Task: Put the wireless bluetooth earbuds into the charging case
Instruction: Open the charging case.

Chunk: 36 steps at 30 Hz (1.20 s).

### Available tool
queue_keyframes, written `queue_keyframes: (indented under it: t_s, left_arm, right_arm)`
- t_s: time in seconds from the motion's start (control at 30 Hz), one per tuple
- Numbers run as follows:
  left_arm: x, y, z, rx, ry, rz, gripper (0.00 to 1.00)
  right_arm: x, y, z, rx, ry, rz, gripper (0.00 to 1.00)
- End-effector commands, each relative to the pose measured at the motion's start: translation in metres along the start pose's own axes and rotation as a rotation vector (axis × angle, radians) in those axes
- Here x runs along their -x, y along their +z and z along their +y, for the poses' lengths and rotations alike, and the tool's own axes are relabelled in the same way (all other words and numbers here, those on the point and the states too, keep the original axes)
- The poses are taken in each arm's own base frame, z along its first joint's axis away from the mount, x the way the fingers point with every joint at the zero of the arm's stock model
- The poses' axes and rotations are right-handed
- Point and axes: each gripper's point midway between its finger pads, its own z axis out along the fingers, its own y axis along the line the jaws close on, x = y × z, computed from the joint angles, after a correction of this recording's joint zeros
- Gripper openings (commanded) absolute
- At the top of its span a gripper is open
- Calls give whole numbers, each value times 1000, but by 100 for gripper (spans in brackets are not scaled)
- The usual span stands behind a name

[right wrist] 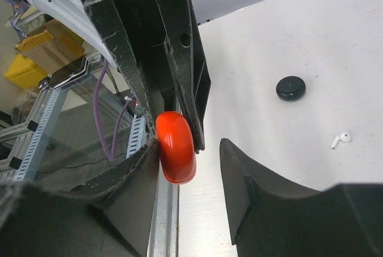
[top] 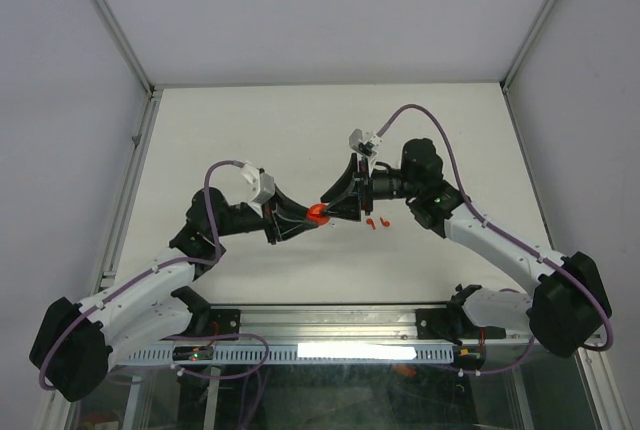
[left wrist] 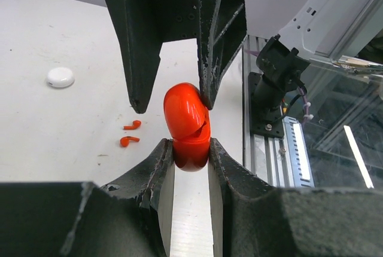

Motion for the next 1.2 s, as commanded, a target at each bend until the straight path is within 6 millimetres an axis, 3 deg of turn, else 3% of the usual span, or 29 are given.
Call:
queue_keyframes:
  t_s: [0.0,0.33,0.43,0.53,0.77,0.97,1.17]
  left_arm:
    - [11,2,-15,-62,108,-35,0]
    - [4,3,-14,-43,131,-32,0]
    - [-3,2,0,37,129,-31,0]
    - [-12,-1,16,128,121,-46,0]
    - [-30,-11,31,227,102,-109,0]
    - [-42,-12,35,243,80,-111,0]
    - [-46,-14,43,294,41,-95,0]
  right_arm:
    - [35,-7,-14,-111,-93,-74,47]
    - [30,-7,-18,-126,-76,-52,47]
    - [32,-10,-14,-135,-61,-36,48]
    - [28,-17,-30,-252,-42,-9,49]
    - [-21,-53,-81,-632,119,136,50]
    - [-63,-84,-106,-873,203,271,50]
    - [-99,-92,-130,-1044,257,434,49]
